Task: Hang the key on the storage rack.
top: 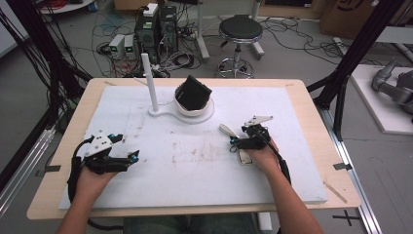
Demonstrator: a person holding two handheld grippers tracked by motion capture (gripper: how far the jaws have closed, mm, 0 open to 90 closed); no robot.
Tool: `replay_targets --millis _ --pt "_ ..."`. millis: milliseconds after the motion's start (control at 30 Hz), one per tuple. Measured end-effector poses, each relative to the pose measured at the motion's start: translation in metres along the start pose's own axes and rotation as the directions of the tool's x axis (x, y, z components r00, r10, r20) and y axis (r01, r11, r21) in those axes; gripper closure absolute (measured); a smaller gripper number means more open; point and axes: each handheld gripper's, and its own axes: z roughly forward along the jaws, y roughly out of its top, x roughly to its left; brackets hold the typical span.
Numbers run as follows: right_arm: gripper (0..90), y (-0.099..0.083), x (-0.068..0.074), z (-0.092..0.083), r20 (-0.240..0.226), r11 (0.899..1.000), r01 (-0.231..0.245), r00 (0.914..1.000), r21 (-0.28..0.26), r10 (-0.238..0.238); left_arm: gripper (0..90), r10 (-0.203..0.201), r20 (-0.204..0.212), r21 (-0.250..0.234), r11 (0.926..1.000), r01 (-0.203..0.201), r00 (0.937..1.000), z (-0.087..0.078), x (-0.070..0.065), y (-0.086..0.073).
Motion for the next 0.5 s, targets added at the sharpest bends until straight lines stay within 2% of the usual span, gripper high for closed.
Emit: replay_targets --millis 167,233,367,500 --pt "53.8 0.0009 0.0049 0.0022 -0.010 0.998 0.045 0.9989 0.034 -0.045 15.9 0.000 0.002 0.000 1.0000 0.000 1.0000 -0.0004 -0.0002 0.0002" --pt "59.6 0.0008 0.0053 0.0017 -0.018 0.999 0.038 0.9991 0.035 -0.037 15.9 -0.003 0.002 -0.002 1.0000 0.003 1.0000 -0.0005 -0.0006 0.0003" --pt "79.9 0.0005 0.0056 -0.0009 -0.034 0.998 0.037 0.9988 0.042 -0.035 15.9 0.001 0.001 -0.004 1.0000 -0.001 1.0000 -0.0011 -0.0010 0.0007" --pt "82.7 0.0008 0.0068 -0.0021 -0.028 0.997 0.054 0.9982 0.051 -0.053 15.9 0.000 0.001 -0.004 1.0000 0.000 1.0000 -0.0009 -0.0011 0.0007"
